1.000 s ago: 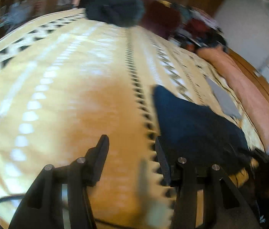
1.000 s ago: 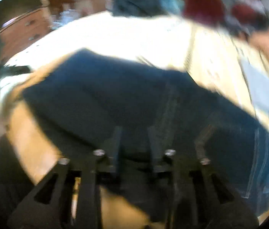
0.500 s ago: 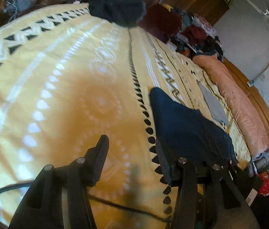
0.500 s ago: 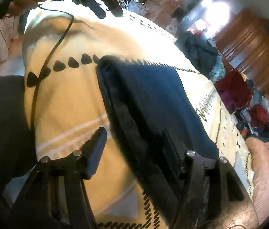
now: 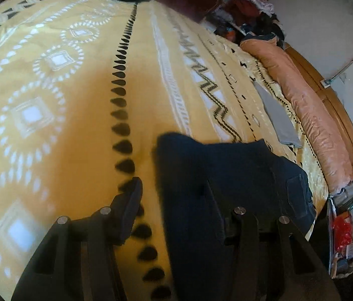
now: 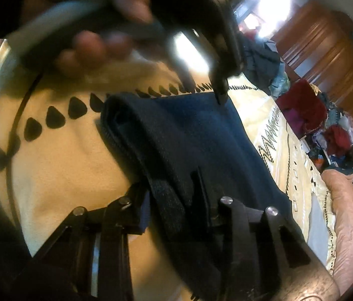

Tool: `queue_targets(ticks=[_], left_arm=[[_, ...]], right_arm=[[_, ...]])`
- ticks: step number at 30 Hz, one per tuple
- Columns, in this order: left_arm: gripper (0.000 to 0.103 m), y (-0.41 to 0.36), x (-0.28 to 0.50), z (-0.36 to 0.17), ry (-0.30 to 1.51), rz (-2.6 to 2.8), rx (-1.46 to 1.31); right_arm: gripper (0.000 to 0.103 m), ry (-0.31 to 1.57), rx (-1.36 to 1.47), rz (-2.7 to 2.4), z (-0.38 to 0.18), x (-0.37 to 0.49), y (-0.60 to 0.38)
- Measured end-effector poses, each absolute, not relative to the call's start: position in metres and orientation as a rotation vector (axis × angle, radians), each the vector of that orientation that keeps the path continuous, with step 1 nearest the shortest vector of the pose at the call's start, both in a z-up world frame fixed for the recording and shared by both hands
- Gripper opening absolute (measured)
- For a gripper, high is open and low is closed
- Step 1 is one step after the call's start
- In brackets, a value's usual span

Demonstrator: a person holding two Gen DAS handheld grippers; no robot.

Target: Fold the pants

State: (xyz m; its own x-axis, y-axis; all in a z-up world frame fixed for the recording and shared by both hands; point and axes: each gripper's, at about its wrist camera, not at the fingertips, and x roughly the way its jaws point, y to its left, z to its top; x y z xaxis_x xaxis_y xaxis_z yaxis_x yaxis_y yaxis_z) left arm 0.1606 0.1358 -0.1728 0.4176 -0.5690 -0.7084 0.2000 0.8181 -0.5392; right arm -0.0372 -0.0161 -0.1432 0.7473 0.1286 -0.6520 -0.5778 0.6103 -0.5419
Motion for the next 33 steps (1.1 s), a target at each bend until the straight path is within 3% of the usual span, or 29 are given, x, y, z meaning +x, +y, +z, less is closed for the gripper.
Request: queue_targets(ticks=[6, 9, 11, 14, 19, 29, 33], left_arm=[[0.054, 0.116, 0.185, -0.182, 1.065, -0.57, -0.377], [0.041, 0.103, 0.193, -0.184, 1.074, -0.588, -0.34], [0.025, 0.104, 0.197, -0.186, 1.071, -0.591, -0.353], [0.016, 0.11, 0.194, -0.182, 1.043, -0.618, -0.378], [0.015, 0.127, 0.187, -0.169, 0.996, -0.628, -0.432], [0.015, 0.237, 0.144, -0.153, 0.96, -0.511, -0.525], [0.015, 0.216, 0.138, -0.118, 0.906, -0.525, -0.488]], right_arm=[[0.033, 0.607, -0.813, 0.419, -0.143, -0.039, -0.013], [0.033, 0.609, -0.809, 0.408, -0.143, -0.037, -0.01], [0.032, 0.613, -0.81, 0.401, -0.144, -0.036, -0.009], [0.022, 0.65, -0.789, 0.413, -0.142, -0.034, -0.007], [0.014, 0.712, -0.707, 0.43, -0.126, -0.039, 0.0], [0.013, 0.64, -0.673, 0.63, -0.097, -0.074, 0.061], [0.012, 0.647, -0.55, 0.672, -0.078, -0.072, 0.041]])
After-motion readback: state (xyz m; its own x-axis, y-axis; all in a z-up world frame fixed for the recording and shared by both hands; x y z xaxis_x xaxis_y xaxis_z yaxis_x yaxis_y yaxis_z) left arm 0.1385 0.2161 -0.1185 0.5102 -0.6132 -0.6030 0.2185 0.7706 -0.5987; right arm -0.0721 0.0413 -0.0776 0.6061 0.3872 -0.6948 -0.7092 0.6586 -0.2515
